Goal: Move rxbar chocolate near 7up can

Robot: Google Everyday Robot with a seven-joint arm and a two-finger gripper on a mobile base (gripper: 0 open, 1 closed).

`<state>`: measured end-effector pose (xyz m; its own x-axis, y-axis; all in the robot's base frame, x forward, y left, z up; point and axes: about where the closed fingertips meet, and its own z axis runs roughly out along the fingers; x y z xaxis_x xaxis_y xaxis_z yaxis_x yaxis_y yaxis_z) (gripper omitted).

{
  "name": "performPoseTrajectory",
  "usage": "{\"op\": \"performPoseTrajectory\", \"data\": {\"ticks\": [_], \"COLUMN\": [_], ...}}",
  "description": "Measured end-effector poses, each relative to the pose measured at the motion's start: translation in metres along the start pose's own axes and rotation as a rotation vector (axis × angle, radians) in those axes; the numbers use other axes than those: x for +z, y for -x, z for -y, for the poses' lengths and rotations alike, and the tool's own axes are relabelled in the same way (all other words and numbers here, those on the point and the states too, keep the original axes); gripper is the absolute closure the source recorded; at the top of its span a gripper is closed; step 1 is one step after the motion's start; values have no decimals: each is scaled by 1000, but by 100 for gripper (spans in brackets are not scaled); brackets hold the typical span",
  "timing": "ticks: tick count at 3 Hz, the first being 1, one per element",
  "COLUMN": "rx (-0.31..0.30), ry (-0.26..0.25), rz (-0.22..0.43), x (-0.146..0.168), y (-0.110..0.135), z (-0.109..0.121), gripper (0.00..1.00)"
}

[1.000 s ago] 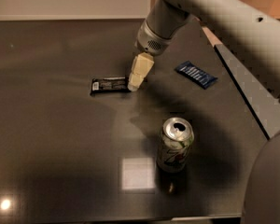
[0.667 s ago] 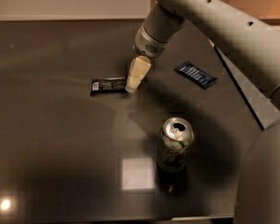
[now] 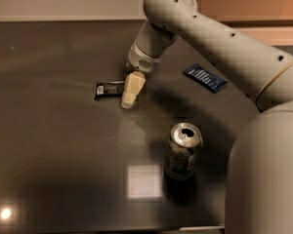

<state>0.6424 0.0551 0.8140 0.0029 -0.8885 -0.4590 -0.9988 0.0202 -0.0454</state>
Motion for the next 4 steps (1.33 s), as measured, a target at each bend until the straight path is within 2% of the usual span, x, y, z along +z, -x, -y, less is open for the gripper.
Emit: {"op": "performPoseTrajectory", "data": {"ticks": [1, 2, 4], "rx": [-17, -25, -25], "ry": [31, 46, 46], "rz": [5, 29, 30], "x": [12, 10, -3], "y": [7, 14, 21], "z": [-10, -18, -17], "gripper": [16, 39, 86]}}
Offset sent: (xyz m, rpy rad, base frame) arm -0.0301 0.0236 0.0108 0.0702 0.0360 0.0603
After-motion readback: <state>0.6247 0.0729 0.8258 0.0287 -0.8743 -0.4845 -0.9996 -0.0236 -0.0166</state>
